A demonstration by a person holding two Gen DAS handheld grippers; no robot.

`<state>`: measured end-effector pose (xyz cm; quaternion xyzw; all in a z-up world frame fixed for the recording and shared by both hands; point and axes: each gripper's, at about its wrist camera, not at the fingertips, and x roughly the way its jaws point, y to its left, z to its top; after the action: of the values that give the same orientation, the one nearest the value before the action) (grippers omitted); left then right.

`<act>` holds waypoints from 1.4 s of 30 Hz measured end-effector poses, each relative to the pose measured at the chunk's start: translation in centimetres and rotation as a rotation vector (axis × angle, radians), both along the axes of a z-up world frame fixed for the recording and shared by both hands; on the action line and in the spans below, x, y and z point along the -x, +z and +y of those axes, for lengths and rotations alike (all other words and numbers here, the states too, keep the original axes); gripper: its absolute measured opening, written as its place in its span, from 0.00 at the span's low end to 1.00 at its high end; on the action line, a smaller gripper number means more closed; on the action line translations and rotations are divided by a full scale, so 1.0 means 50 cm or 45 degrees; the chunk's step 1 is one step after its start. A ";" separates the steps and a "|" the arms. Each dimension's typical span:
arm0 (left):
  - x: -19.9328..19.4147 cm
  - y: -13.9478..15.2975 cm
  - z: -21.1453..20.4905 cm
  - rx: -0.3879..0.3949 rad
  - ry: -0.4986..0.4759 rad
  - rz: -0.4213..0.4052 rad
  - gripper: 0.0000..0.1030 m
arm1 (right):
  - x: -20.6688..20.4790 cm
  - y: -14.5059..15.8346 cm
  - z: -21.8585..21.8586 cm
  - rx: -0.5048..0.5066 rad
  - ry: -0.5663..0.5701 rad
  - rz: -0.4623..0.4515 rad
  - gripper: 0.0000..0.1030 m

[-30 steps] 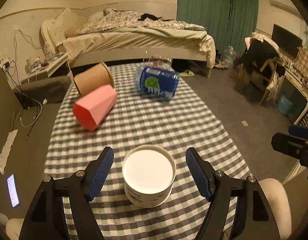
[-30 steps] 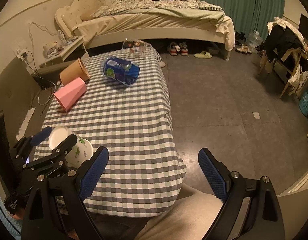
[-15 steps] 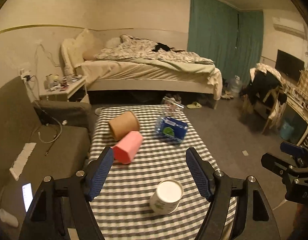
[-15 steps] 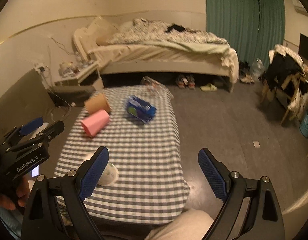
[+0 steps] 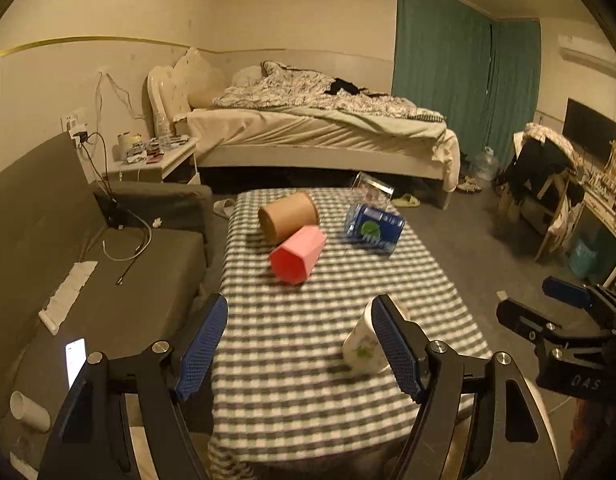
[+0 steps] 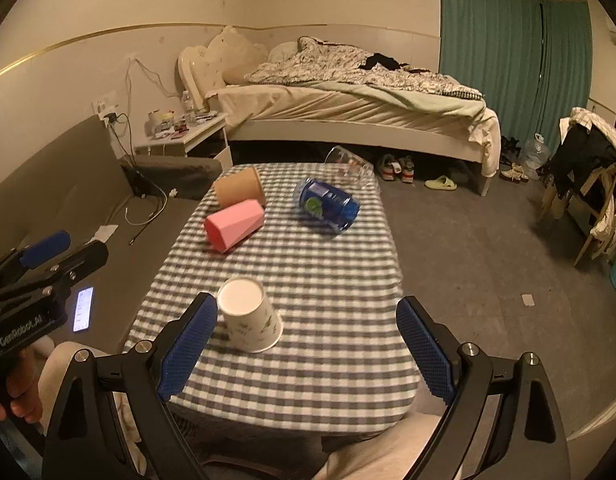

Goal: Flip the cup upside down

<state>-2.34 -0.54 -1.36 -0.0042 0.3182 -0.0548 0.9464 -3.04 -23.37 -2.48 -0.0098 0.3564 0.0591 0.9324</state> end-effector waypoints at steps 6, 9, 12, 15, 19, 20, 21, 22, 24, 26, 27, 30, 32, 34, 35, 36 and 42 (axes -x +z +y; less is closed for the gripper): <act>0.014 -0.030 -0.002 -0.022 -0.010 0.024 0.74 | 0.006 -0.042 0.009 0.002 -0.019 0.037 0.89; 0.011 -0.035 -0.005 -0.003 -0.015 0.029 0.75 | 0.005 -0.052 0.005 0.018 -0.027 0.050 0.89; 0.009 -0.038 -0.007 -0.005 -0.017 0.031 0.77 | 0.003 -0.057 0.003 0.020 -0.033 0.050 0.89; 0.009 -0.040 -0.012 -0.012 -0.012 0.024 0.82 | -0.001 -0.058 0.000 0.020 -0.031 0.050 0.89; 0.003 -0.038 -0.011 -0.012 -0.009 0.026 0.83 | -0.003 -0.063 0.001 0.025 -0.032 0.058 0.89; 0.001 -0.038 -0.010 -0.013 -0.004 0.029 0.83 | -0.003 -0.065 0.000 0.025 -0.034 0.060 0.89; 0.001 -0.039 -0.010 -0.014 0.001 0.031 0.86 | -0.005 -0.066 -0.001 0.025 -0.038 0.064 0.89; 0.000 -0.040 -0.008 -0.017 0.011 0.034 0.89 | -0.006 -0.067 0.000 0.026 -0.040 0.067 0.89; 0.000 -0.037 -0.002 -0.015 0.038 0.021 0.97 | -0.007 -0.068 -0.001 0.025 -0.043 0.069 0.93; 0.002 -0.034 0.002 0.000 0.048 0.010 0.98 | -0.007 -0.069 -0.001 0.023 -0.046 0.066 0.98; 0.001 -0.032 0.003 0.001 0.053 0.012 1.00 | -0.007 -0.069 0.000 0.025 -0.045 0.066 1.00; 0.000 -0.032 0.006 -0.010 0.065 0.012 1.00 | -0.007 -0.070 0.002 0.033 -0.052 0.066 1.00; 0.001 -0.033 0.007 -0.018 0.066 0.015 1.00 | -0.007 -0.071 0.002 0.033 -0.060 0.068 1.00; 0.001 -0.035 0.006 -0.021 0.066 0.018 1.00 | -0.006 -0.071 -0.001 0.031 -0.064 0.068 1.00; 0.000 -0.036 0.006 -0.021 0.065 0.019 1.00 | -0.006 -0.071 -0.002 0.031 -0.067 0.066 1.00; 0.000 -0.036 0.006 -0.020 0.064 0.020 1.00 | -0.005 -0.070 -0.003 0.031 -0.069 0.064 1.00; 0.001 -0.035 0.004 -0.027 0.066 0.016 1.00 | -0.005 -0.068 -0.007 0.033 -0.076 0.058 1.00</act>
<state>-2.40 -0.32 -3.11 -0.0026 0.3245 -0.0267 0.9455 -2.81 -23.70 -5.88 -0.0098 0.3786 0.0269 0.9251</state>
